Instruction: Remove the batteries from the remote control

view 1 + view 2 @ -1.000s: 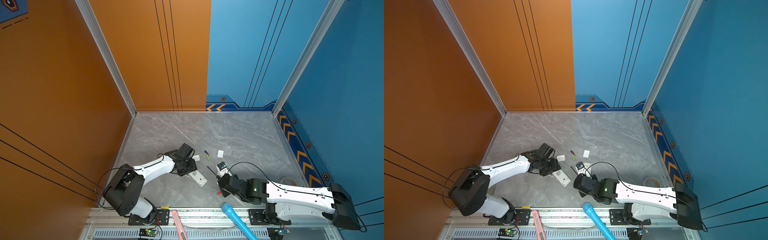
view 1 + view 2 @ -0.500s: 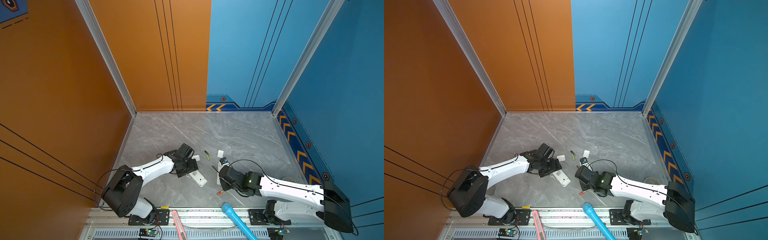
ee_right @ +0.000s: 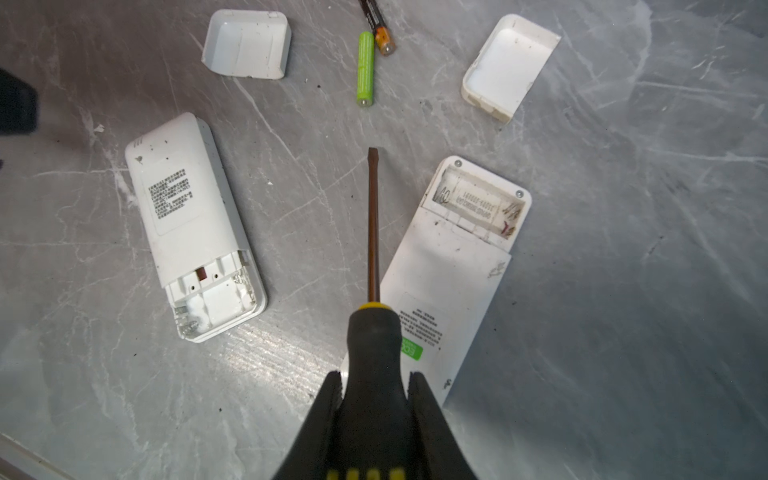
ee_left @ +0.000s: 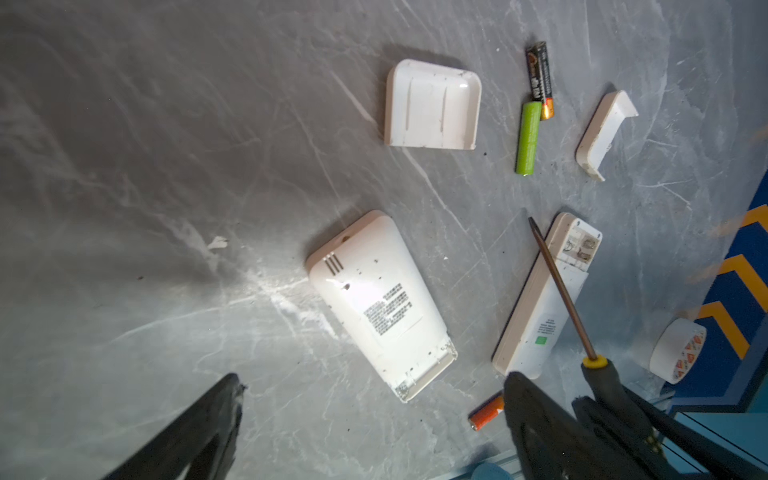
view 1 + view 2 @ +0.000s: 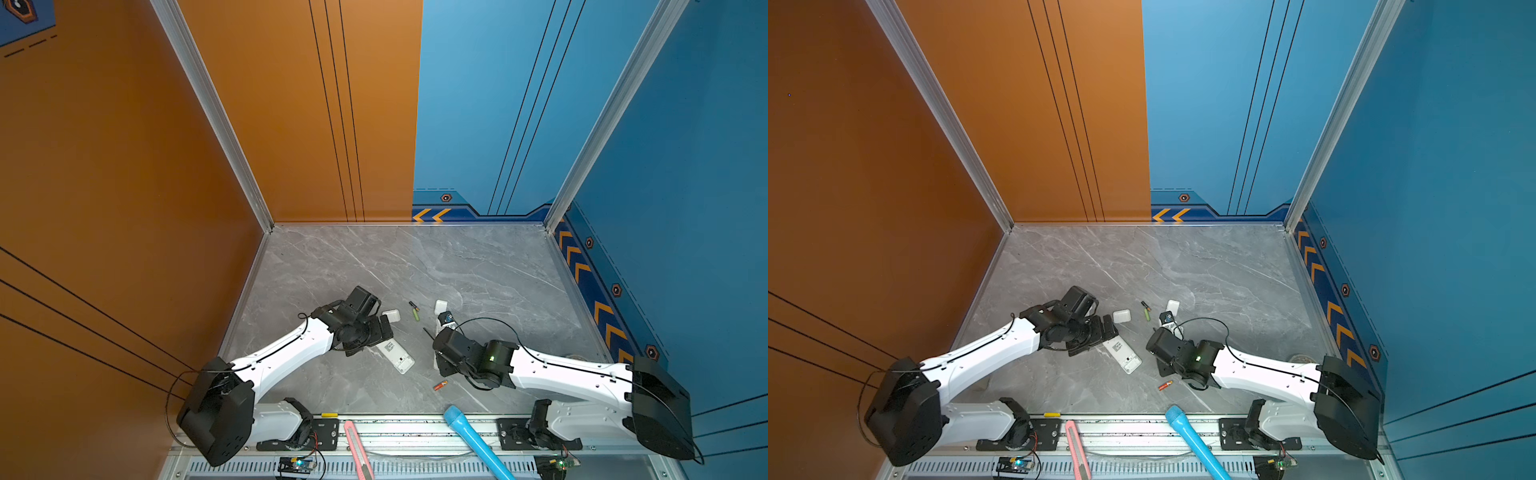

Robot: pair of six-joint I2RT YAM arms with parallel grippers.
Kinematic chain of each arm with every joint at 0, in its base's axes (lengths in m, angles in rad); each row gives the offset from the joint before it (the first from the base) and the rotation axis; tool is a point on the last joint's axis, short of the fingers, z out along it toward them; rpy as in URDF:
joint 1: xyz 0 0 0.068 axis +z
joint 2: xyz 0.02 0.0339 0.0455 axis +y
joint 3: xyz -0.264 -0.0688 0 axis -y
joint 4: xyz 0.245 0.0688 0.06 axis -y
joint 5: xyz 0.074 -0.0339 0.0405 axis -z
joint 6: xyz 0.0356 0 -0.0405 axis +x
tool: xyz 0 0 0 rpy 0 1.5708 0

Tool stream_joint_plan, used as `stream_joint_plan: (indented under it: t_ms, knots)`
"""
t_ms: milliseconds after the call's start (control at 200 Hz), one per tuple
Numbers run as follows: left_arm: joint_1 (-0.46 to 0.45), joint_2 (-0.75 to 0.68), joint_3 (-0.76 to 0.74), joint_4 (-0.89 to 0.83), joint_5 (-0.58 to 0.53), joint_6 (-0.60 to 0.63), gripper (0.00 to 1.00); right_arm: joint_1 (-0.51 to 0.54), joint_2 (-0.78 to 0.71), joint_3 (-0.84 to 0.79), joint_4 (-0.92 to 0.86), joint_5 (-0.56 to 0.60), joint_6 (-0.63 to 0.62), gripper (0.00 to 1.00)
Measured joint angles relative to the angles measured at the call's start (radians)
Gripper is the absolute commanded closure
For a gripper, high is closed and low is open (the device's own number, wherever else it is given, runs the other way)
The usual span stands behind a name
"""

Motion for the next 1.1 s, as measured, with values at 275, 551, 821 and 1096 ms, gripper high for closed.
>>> stream_joint_plan:
  t_ms: [275,551,821,1096]
  knots:
    - [0.001,-0.169,-0.026,-0.181,-0.058,0.007,0.02,-0.003,0.088,0.037,0.058,0.0,0.001,0.94]
    - [0.001,-0.21,-0.078,-0.257,-0.076,0.007,0.02,-0.001,0.155,0.07,0.113,0.008,0.005,0.94]
    - [0.001,-0.213,-0.078,-0.26,-0.083,0.019,0.02,0.019,0.188,0.076,0.152,0.035,0.035,0.94]
    - [0.001,-0.229,-0.078,-0.26,-0.083,0.026,0.02,0.038,0.197,0.069,0.174,0.071,0.057,0.94]
